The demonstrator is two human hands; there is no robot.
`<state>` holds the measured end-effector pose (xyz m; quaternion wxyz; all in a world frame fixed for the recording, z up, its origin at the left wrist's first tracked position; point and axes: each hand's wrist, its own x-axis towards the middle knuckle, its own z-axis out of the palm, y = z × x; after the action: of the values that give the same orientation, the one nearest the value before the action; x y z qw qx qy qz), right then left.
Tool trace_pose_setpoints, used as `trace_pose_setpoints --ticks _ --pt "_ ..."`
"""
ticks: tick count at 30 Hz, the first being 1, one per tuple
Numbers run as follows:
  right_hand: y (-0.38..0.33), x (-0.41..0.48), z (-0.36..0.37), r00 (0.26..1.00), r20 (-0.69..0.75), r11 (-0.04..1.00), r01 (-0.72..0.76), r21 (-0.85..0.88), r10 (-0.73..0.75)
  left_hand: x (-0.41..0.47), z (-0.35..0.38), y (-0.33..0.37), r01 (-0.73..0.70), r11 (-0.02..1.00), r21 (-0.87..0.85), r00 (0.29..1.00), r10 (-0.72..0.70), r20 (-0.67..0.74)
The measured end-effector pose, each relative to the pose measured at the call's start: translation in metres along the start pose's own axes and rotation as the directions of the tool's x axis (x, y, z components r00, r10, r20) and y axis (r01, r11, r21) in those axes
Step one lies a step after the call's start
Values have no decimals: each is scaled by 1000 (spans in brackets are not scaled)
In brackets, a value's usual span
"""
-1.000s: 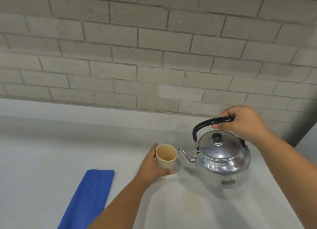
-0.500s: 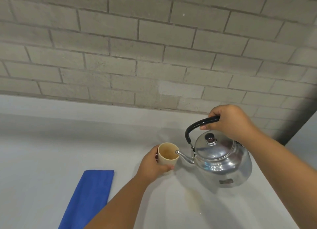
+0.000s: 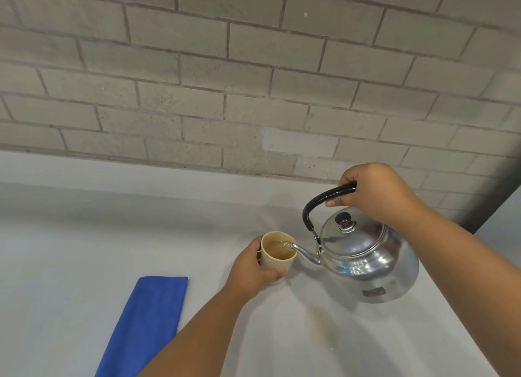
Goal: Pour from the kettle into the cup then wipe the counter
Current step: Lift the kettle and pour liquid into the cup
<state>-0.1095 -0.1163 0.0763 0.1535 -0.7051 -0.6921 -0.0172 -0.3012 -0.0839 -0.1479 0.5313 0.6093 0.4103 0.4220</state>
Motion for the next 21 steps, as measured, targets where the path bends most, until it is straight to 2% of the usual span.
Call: trace_pose_setpoints --ticks 21 --pt "-4 3 -8 998 57 995 -29 -92 34 1 0 0 9 1000 16 1000 -9 6"
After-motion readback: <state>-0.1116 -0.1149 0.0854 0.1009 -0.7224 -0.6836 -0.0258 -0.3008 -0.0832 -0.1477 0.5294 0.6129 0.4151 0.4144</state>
